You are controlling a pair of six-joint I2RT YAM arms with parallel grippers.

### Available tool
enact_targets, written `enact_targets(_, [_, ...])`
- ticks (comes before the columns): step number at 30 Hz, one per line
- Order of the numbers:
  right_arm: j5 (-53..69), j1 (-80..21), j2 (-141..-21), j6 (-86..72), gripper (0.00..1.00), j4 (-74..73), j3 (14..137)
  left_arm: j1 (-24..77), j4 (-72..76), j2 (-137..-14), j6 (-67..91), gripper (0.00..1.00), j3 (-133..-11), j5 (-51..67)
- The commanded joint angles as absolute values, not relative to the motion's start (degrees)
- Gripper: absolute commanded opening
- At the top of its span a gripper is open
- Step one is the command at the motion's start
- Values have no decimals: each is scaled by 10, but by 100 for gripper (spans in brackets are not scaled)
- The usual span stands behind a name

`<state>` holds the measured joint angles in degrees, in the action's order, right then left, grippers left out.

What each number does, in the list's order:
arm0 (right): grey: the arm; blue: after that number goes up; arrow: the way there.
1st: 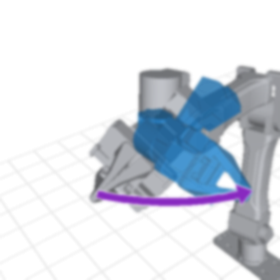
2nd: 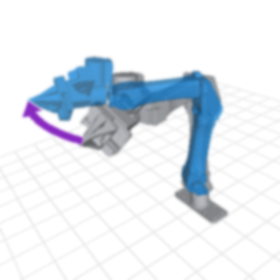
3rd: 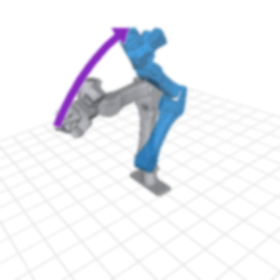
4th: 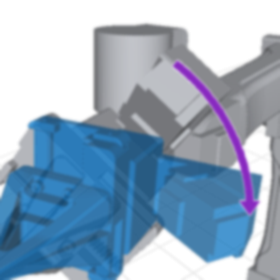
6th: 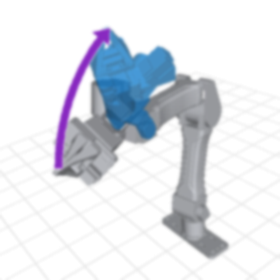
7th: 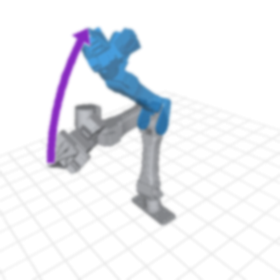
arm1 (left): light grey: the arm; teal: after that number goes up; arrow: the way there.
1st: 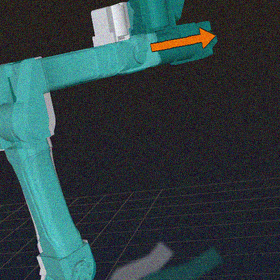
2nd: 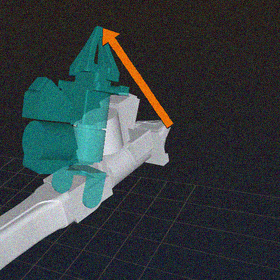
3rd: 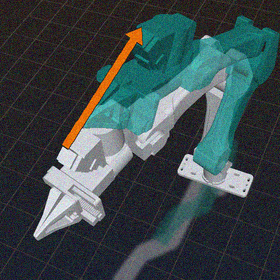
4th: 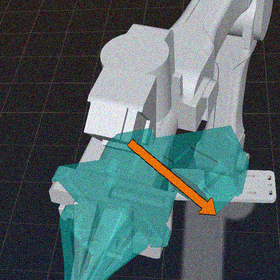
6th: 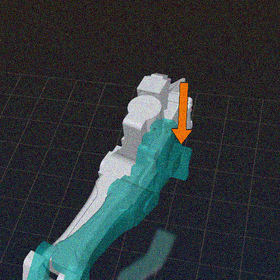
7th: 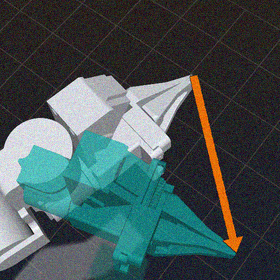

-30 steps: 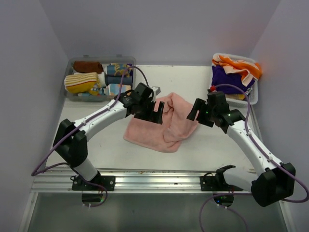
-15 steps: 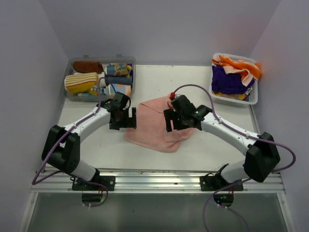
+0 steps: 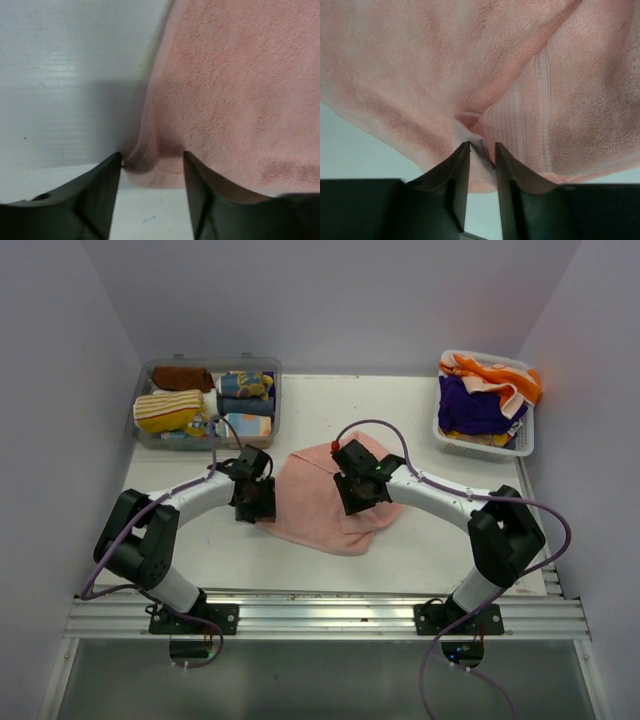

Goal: Roll the towels
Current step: Flatten the towel

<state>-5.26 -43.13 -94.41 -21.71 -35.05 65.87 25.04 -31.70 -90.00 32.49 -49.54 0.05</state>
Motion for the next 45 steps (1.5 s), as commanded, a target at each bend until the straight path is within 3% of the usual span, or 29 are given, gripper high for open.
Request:
enact_targets(1, [-73,-433,-937,-222,9,-335,658,251,-248,-932,331,52,-497,48])
enact_targets(2, [-78,-433,-934,-223,4,-344,662,251,-244,-936,330,42,-502,52])
enact_targets(3, [-83,-432,-926,-223,0,-347,664,251,-243,-943,329,25,-506,54])
enact_targets(6, [-119,-431,-911,-220,0,-362,673,250,-261,-948,317,0,-533,45])
enact_targets(16, [-136,-285,-812,-179,0,-402,781,185,-340,-875,277,0,-684,17])
enact_targets(23, [-164,-217,-845,-148,0,-474,1053,129,-436,-862,227,0,-935,2])
enact_targets(29, [-205,-203,-795,-140,0,-504,1178,72,-468,-813,216,0,-1046,8])
enact_targets(39, [-220,-203,-637,-136,0,-543,1126,25,-539,-779,190,0,-1155,4])
enact_targets(45, [-300,-203,-585,-166,0,-597,925,25,-491,-790,206,0,-1026,27])
